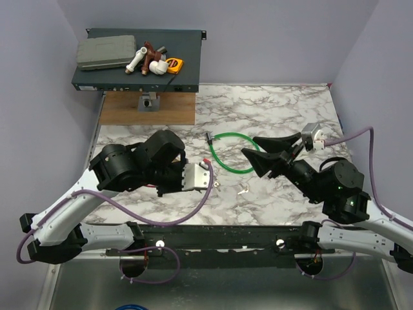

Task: Unlock with the key
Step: Unlock the lock.

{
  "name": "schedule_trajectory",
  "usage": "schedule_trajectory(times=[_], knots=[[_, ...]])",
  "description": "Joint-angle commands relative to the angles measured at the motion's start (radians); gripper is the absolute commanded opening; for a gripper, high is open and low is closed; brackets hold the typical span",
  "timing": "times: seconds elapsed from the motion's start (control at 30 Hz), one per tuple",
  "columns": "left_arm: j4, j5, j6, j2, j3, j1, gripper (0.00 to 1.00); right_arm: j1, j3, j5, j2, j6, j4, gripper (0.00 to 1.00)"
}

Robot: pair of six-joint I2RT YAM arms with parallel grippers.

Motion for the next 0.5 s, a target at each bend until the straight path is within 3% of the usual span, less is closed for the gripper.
schedule_trajectory(times=[0.0,0.2,0.3,0.47], knots=[[0.146,0.289,-0.122,-0.011,0.081,0.113,0.00,0.000,-0.055,-0.176,-0.008,0.073,0.055,0.54],[0.213,0.478,-0.204,-0.007,0.157,0.193,0.00,-0.001,-0.036,-0.368,0.033,0.105,0.077,0.49],[0.247,0.536,-0.240,-0.014,0.147,0.212,0.00,0.000,-0.015,-0.447,0.054,0.095,0.080,0.39],[0.262,0.585,-0.258,-0.017,0.139,0.226,0.00,-0.001,-0.005,-0.527,0.067,0.089,0.125,0.38]])
